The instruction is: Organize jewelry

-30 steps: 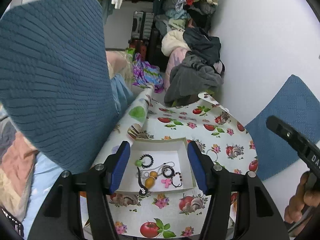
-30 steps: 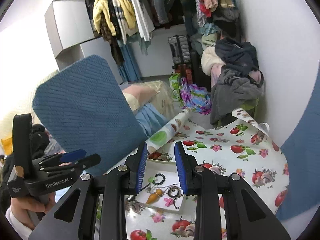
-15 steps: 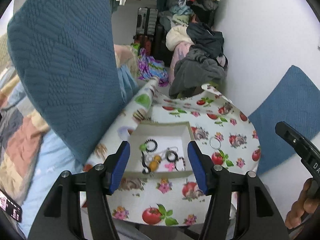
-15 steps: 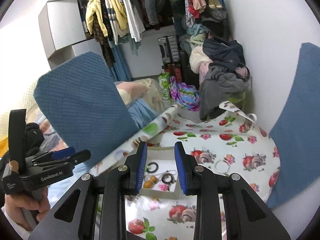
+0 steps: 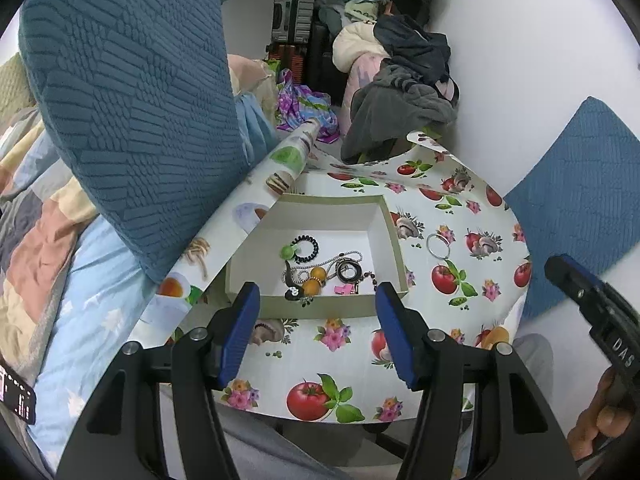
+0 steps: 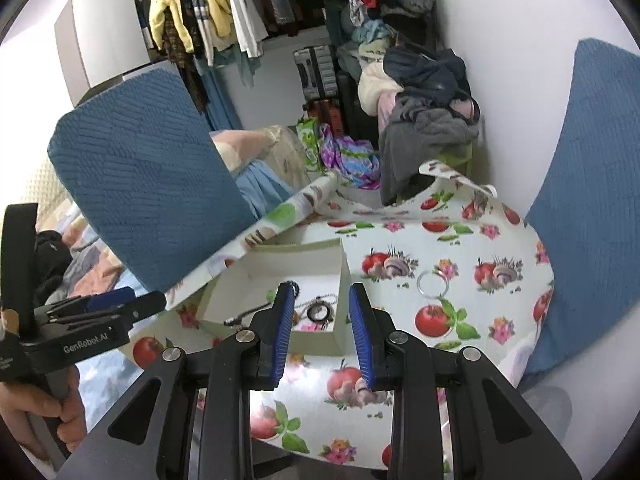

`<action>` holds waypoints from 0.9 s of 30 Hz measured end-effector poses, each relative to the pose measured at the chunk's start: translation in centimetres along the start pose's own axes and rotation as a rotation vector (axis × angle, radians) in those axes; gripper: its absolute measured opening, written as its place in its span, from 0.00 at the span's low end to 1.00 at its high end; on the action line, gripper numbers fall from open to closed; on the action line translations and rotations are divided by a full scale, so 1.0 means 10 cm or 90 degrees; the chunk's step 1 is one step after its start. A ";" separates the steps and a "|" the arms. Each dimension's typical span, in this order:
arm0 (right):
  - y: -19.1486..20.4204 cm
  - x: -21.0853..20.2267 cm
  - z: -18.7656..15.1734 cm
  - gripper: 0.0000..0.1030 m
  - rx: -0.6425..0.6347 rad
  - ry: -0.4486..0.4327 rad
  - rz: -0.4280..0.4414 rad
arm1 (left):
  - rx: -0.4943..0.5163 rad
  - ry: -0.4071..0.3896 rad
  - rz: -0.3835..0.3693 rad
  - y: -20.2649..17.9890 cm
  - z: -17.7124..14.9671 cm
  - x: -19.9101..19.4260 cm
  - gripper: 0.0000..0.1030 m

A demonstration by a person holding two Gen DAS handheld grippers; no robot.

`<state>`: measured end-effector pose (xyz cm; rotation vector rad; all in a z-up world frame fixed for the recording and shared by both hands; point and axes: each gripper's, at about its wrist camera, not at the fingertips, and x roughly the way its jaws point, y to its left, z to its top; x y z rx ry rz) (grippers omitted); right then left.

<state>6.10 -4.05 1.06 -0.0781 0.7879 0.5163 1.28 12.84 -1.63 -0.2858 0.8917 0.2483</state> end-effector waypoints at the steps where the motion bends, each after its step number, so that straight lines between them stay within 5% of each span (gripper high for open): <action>1: 0.00 0.01 -0.03 0.26 -0.002 0.002 -0.004 | 0.001 0.002 0.001 0.00 -0.01 0.00 0.59; 14: -0.04 0.11 -0.28 0.26 0.007 0.033 -0.028 | -0.012 0.000 0.018 0.09 -0.12 0.00 0.63; 27: -0.06 0.10 -0.29 0.42 0.004 0.028 -0.044 | -0.011 0.001 0.022 0.09 -0.14 0.00 0.67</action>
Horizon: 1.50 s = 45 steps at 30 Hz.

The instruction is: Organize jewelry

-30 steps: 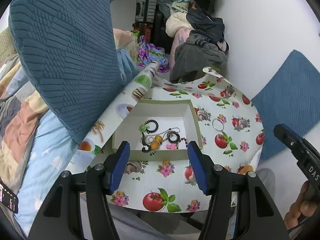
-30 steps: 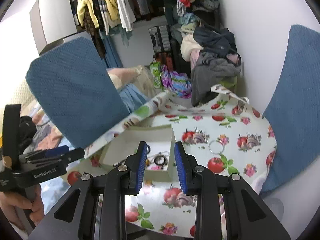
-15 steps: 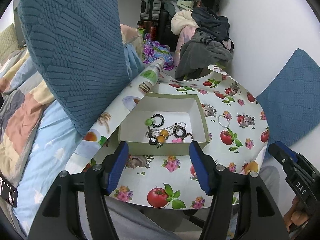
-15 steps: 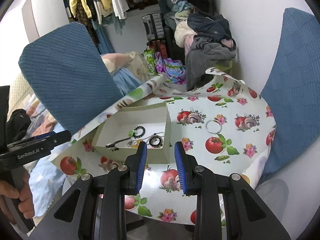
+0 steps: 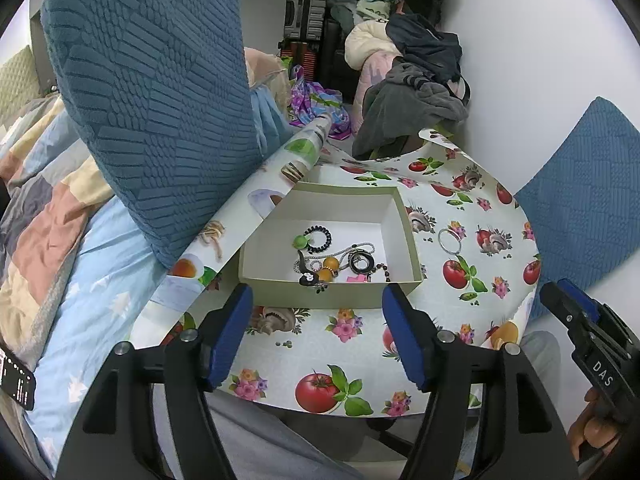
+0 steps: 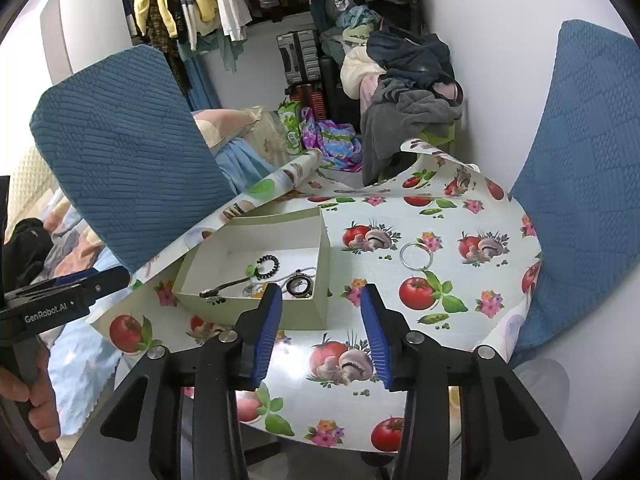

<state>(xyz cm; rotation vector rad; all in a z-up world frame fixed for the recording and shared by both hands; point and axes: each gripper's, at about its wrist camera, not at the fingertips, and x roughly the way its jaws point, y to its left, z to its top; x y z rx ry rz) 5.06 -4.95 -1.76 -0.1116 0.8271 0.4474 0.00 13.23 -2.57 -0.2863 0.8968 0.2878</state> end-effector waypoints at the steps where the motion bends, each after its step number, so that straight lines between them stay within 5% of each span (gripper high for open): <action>1: 0.00 0.00 0.00 0.44 -0.001 -0.001 -0.001 | -0.001 -0.001 -0.002 0.00 0.00 0.00 0.68; 6: 0.00 -0.03 0.01 0.50 -0.011 -0.009 -0.006 | 0.009 -0.008 0.007 -0.03 0.00 -0.03 0.75; 10: 0.00 -0.04 0.02 0.78 -0.013 -0.014 -0.011 | 0.025 -0.006 0.022 -0.08 0.01 -0.02 0.78; 20: -0.03 -0.05 0.03 1.00 -0.021 -0.007 -0.015 | 0.028 0.009 0.025 -0.10 0.01 -0.03 0.79; 45: -0.09 -0.11 0.06 1.00 -0.019 -0.014 -0.027 | 0.049 -0.003 0.012 -0.19 0.08 -0.11 0.81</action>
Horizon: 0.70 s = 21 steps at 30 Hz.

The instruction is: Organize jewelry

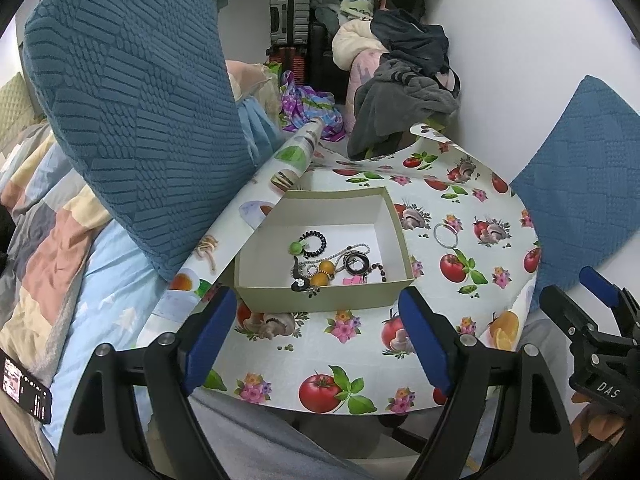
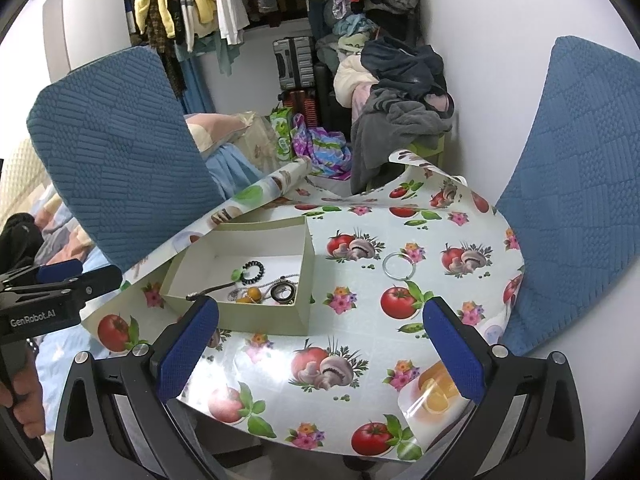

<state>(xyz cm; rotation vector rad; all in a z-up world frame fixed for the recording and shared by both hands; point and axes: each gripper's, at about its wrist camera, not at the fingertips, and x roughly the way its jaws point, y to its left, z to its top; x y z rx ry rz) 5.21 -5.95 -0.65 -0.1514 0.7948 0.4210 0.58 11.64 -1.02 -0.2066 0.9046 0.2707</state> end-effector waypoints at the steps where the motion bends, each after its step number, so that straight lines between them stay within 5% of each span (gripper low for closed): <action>1: 0.00 0.00 0.00 1.00 -0.001 0.001 0.001 | -0.001 0.000 0.000 0.00 0.00 0.00 0.81; 21: 0.06 -0.01 -0.04 1.00 0.000 0.007 0.005 | 0.004 -0.001 0.003 0.02 0.00 -0.01 0.81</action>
